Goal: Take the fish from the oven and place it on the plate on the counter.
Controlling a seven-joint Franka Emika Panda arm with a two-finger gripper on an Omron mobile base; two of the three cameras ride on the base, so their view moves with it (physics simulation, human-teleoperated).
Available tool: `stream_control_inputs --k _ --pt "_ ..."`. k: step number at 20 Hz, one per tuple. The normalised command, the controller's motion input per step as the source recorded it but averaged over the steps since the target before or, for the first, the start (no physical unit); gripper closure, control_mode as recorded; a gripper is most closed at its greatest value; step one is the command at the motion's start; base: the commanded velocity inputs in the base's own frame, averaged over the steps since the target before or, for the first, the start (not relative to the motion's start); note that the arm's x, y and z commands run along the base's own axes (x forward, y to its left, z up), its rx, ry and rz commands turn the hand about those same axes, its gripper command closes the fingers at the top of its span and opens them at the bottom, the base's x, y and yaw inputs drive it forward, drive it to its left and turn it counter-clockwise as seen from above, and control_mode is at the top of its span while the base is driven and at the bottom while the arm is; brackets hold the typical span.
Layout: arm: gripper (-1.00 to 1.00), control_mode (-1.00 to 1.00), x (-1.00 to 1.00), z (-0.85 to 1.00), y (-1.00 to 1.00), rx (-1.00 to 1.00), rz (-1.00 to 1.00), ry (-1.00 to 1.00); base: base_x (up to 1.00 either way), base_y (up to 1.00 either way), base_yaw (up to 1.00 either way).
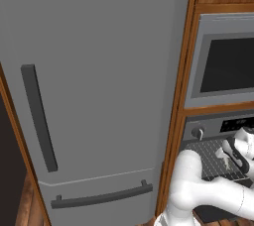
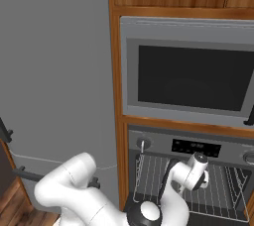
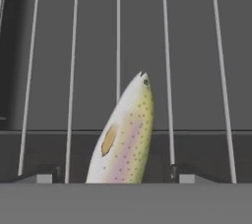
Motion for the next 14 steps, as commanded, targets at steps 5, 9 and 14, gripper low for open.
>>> stream_control_inputs --k 5,9,14 --pt "1.0 -1.0 0.0 -0.07 0.0 0.0 0.0 0.0 0.0 0.0 0.0" --pt "1.0 -1.0 0.0 -0.03 0.0 0.0 0.0 0.0 0.0 0.0 0.0" --pt "1.0 -1.0 -0.02 0.0 0.0 0.0 0.0 0.0 0.0 0.0 0.0"
